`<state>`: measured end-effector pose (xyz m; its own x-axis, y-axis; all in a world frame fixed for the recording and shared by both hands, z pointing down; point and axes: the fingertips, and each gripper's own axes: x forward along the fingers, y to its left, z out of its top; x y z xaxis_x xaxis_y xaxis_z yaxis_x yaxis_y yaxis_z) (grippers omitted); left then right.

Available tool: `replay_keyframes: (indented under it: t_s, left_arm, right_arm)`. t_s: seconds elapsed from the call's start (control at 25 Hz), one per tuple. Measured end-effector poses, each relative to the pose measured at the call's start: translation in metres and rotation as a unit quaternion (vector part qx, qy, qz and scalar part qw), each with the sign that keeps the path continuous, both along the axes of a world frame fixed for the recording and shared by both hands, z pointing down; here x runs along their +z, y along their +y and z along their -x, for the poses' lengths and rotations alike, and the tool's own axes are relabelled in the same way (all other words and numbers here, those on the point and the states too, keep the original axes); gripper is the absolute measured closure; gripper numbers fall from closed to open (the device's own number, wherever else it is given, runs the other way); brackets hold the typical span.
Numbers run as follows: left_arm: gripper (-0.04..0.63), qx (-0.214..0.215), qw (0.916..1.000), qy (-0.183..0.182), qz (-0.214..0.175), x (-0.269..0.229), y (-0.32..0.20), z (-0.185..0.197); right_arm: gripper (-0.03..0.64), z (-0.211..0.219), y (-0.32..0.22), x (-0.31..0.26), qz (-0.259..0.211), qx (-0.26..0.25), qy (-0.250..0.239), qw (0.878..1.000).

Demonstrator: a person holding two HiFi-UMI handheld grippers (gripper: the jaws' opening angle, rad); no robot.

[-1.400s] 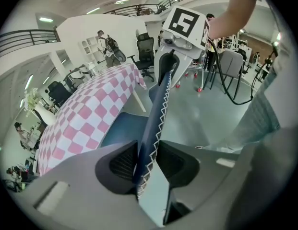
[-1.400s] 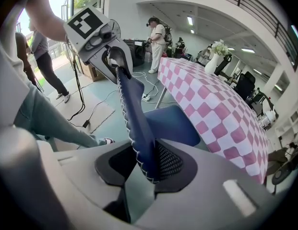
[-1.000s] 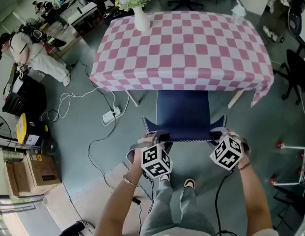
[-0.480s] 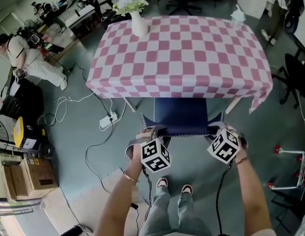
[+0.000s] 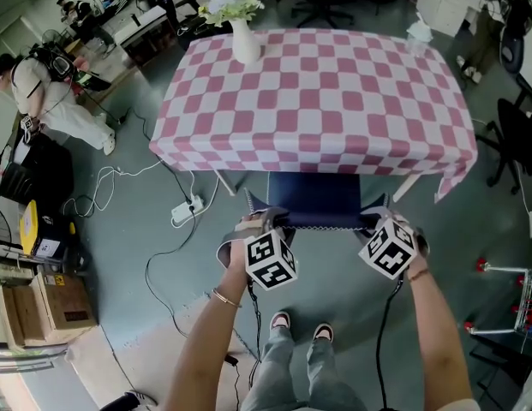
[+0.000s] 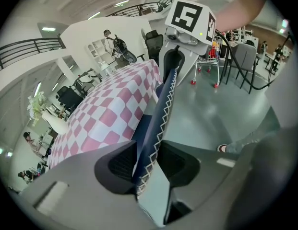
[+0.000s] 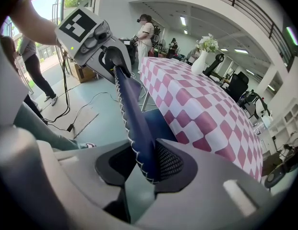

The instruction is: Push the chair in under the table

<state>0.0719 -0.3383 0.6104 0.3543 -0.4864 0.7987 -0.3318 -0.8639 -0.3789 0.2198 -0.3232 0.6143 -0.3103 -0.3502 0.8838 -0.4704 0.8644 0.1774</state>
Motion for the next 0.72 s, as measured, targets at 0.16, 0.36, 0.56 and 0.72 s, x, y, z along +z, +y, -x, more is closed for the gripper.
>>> replay_keyframes:
  t_s: [0.16,0.36,0.56,0.72]
  left_arm:
    - [0.464,-0.009,0.9999,-0.003,-0.010,0.002,-0.024,0.000]
    - [0.465,0.000,1.0000,-0.003,-0.006,0.001,-0.043,-0.005]
    - [0.462,-0.007,0.9999,0.003,-0.009,-0.001,-0.049,-0.007]
    - [0.465,-0.005,1.0000,-0.002,-0.008,0.003,-0.056,-0.015]
  right_arm:
    - [0.506,0.001,-0.020,0.003,-0.006,0.013,0.002,1.000]
    - [0.506,-0.002,-0.040,0.000,-0.006,0.009,0.004,1.000]
    - [0.506,-0.005,-0.047,0.000,-0.006,0.005,0.009,1.000]
    - [0.503,-0.012,-0.058,0.002,-0.008,0.012,0.016,1.000]
